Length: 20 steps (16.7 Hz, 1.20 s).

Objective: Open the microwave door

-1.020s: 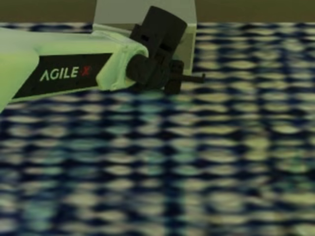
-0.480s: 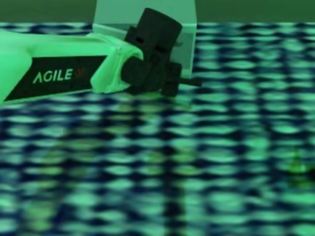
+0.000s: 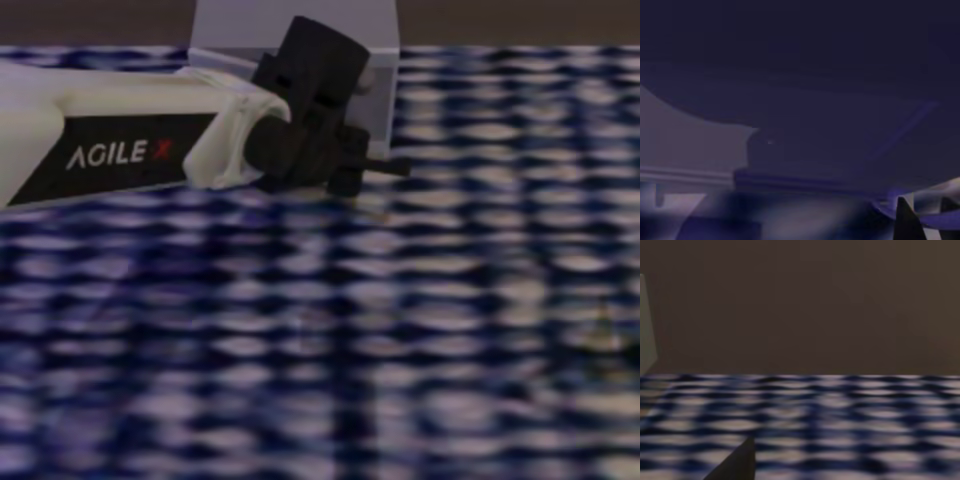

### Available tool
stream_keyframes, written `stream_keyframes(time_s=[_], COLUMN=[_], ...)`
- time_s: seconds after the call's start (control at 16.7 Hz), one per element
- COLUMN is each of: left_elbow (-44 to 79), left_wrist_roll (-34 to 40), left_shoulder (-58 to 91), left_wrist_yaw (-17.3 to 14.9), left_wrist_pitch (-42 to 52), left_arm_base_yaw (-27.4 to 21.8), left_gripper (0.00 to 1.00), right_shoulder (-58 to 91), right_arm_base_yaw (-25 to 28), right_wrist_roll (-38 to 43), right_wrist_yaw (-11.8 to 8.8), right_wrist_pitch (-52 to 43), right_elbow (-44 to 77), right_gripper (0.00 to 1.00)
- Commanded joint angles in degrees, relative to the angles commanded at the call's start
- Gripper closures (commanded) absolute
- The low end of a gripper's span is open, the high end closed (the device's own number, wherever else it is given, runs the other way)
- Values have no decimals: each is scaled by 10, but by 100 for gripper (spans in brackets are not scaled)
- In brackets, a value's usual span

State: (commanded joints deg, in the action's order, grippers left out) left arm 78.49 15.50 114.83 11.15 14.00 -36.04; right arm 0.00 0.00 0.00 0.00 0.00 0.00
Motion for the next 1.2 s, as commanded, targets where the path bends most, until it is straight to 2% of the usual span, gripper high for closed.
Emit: stream_keyframes(time_s=[0.84,1.2], left_elbow=[0,-18], left_wrist_roll=[0,-19], left_shoulder=[0,-14], left_wrist_yaw=[0,-17], left_wrist_pitch=[0,-11], left_arm_base_yaw=[0,4], left_gripper=[100,100], right_shoulder=[0,0], right_arm_base_yaw=[0,0], right_wrist_roll=[0,0], right_wrist_yaw=[0,0], right_wrist_pitch=[0,0], right_elbow=[0,0], right_gripper=[0,0])
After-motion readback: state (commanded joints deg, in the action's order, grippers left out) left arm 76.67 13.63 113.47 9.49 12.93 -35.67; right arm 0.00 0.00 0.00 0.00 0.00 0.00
